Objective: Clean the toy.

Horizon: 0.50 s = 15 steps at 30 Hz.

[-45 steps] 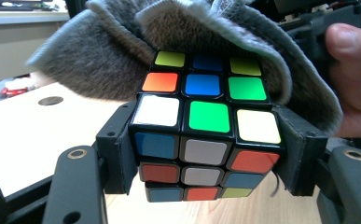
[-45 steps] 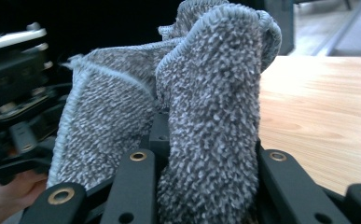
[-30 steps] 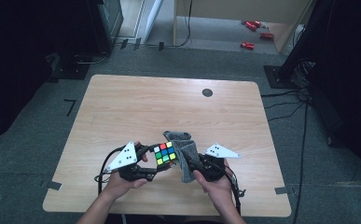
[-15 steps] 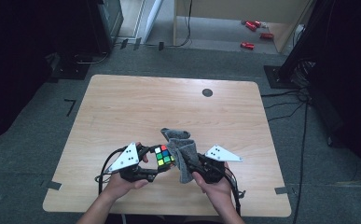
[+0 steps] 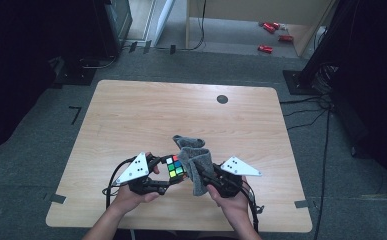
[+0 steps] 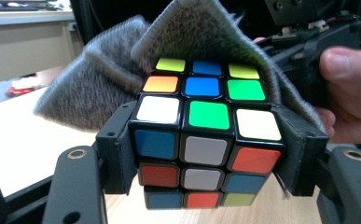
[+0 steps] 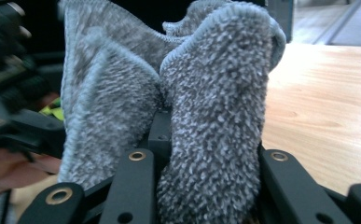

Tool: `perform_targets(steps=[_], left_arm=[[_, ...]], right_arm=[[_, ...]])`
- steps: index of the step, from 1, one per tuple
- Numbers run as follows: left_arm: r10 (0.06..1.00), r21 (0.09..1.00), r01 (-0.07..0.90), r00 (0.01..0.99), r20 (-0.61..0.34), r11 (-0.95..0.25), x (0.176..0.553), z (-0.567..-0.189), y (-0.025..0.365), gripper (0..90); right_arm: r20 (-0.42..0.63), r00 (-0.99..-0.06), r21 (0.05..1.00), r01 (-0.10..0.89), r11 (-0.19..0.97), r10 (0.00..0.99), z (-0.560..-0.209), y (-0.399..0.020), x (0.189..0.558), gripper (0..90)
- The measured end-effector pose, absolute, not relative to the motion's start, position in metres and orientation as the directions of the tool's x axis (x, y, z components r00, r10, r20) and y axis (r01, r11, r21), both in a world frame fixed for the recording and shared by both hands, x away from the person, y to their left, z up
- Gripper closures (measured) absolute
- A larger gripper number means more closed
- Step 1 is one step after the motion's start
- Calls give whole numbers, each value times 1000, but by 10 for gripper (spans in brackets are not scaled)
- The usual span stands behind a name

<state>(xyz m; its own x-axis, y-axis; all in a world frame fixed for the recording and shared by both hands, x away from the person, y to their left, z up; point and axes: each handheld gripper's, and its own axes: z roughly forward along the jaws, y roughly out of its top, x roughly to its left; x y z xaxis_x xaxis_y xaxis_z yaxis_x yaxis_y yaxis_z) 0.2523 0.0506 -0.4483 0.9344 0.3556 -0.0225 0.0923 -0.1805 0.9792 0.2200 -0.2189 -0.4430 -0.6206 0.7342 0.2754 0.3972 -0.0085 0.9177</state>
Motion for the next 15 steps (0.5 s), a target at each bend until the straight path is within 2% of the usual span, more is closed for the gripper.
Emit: perform_targets(steps=[8, 11, 15], left_arm=[[374, 986, 111, 926, -56, -126, 257, -444, 61, 346], [385, 984, 113, 921, -53, -135, 258, -445, 62, 346], [380, 983, 113, 924, -51, -142, 257, -447, 59, 345]], right_arm=[[294, -590, 858, 510, 64, 752, -459, -216, 231, 683], [298, -586, 868, 495, 42, 754, -453, -220, 230, 682], [294, -578, 914, 403, -48, 761, -438, -228, 222, 682]])
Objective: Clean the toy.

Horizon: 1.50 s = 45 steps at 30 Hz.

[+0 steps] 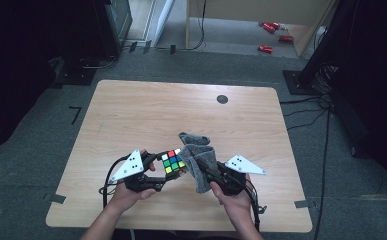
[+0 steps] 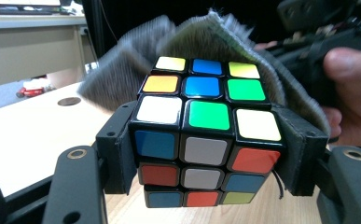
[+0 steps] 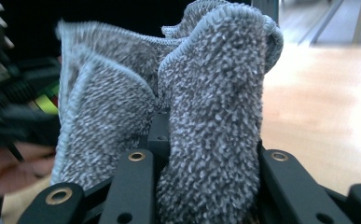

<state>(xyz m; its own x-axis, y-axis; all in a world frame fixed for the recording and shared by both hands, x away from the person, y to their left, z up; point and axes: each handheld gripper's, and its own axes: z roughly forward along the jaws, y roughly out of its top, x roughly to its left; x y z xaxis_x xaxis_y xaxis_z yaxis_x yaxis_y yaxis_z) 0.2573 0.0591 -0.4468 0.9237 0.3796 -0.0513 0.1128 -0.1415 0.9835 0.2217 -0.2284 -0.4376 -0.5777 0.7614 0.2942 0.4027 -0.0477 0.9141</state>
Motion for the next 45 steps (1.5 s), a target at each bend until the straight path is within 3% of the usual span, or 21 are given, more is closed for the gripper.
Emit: perform_targets(steps=[3, 10, 15, 20, 27, 30, 37, 41, 45], left_arm=[[371, 982, 110, 928, -47, -151, 255, -447, 55, 346], [375, 987, 124, 924, -75, -107, 257, -443, 62, 345], [391, 987, 128, 917, -79, -101, 260, -443, 68, 346], [406, 986, 136, 910, -84, -100, 263, -445, 69, 346], [432, 979, 164, 897, -96, -123, 267, -452, 66, 345], [440, 977, 171, 893, -98, -131, 268, -453, 65, 345], [451, 975, 184, 886, -109, -126, 270, -454, 68, 345], [454, 973, 195, 883, -121, -121, 271, -455, 68, 345], [465, 973, 194, 878, -117, -122, 271, -454, 67, 345]], right_arm=[[275, -608, 928, 372, -40, 745, -436, -224, 217, 682], [252, -621, 907, 419, 43, 742, -449, -217, 223, 683], [180, -557, 885, 451, 113, 811, -455, -222, 231, 677], [83, -435, 871, 469, 147, 896, -462, -250, 243, 659], [39, -331, 824, 545, 157, 943, -489, -272, 258, 634], [46, -327, 805, 571, 158, 944, -497, -273, 261, 574], [41, -296, 819, 556, 138, 954, -493, -276, 262, 300], [68, -292, 832, 545, 108, 954, -487, -278, 262, 245], [87, -324, 857, 506, 95, 942, -479, -278, 258, 255]])
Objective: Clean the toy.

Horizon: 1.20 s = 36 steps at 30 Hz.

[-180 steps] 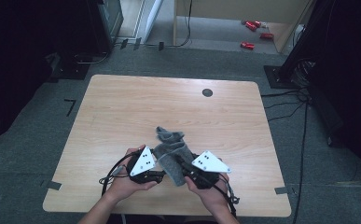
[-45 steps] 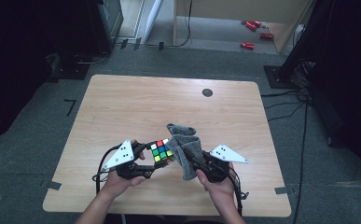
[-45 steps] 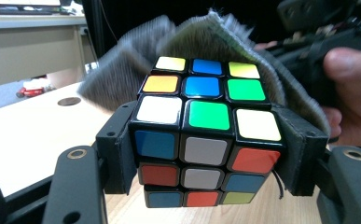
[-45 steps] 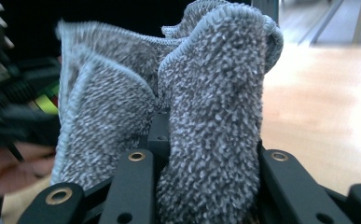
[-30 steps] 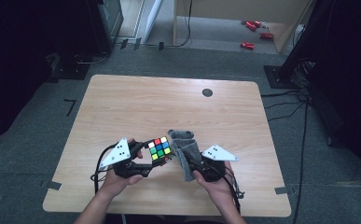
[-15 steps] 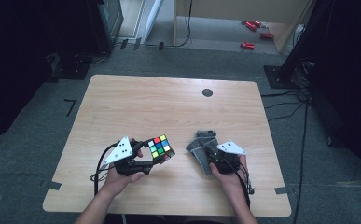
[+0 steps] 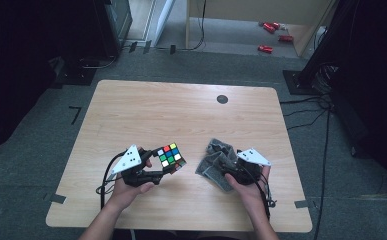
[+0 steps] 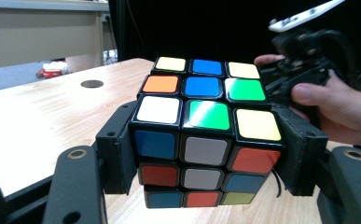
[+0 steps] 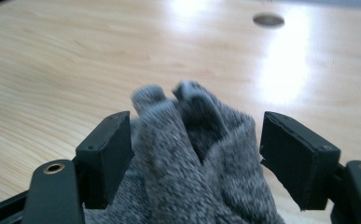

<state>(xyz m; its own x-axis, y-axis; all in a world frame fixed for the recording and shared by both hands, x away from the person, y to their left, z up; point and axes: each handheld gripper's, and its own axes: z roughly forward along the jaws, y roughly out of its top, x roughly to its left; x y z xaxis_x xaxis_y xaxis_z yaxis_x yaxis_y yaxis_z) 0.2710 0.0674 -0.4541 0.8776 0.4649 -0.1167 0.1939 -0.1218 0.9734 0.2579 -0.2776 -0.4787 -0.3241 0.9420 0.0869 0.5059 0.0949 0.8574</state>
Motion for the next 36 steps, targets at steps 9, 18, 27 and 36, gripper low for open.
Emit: perform_targets(steps=[9, 18, 27, 36], left_arm=[[496, 973, 197, 861, -115, -117, 269, -449, 66, 345], [516, 973, 176, 854, -74, -152, 261, -443, 54, 345], [514, 971, 206, 850, -116, -120, 260, -439, 50, 344], [526, 967, 240, 835, -163, -80, 259, -434, 48, 344]], right_arm=[[95, -431, 907, 409, 100, 897, -459, -265, 246, 247], [100, -534, 919, 373, 128, 839, -452, -241, 238, 261], [86, -608, 916, 360, 177, 790, -453, -216, 231, 247], [66, -661, 922, 326, 207, 748, -453, -199, 225, 240]])
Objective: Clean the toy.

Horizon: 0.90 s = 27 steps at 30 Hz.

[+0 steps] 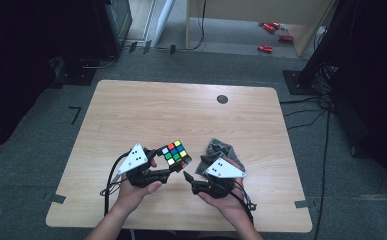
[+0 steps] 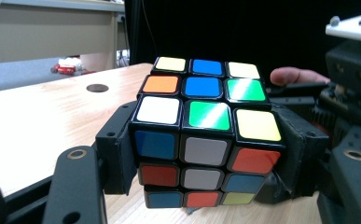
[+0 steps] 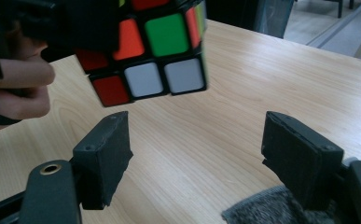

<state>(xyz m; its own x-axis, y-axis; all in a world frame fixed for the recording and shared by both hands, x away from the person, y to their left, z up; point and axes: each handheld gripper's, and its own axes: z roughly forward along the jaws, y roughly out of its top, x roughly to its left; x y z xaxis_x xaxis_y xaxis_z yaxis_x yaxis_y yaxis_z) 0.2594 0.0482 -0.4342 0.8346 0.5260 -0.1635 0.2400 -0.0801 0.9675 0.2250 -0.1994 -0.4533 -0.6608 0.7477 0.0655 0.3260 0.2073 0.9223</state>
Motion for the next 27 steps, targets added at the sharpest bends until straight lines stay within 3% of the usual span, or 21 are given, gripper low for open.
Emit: perform_targets(steps=[11, 27], left_arm=[[489, 951, 304, 837, -244, -46, 260, -432, 44, 344], [449, 906, 419, 822, -351, -60, 260, -439, 28, 339]], right_arm=[[-20, -658, 946, 231, 228, 752, -450, -182, 216, 159], [-121, -591, 959, 139, 249, 797, -452, -175, 205, 327]])
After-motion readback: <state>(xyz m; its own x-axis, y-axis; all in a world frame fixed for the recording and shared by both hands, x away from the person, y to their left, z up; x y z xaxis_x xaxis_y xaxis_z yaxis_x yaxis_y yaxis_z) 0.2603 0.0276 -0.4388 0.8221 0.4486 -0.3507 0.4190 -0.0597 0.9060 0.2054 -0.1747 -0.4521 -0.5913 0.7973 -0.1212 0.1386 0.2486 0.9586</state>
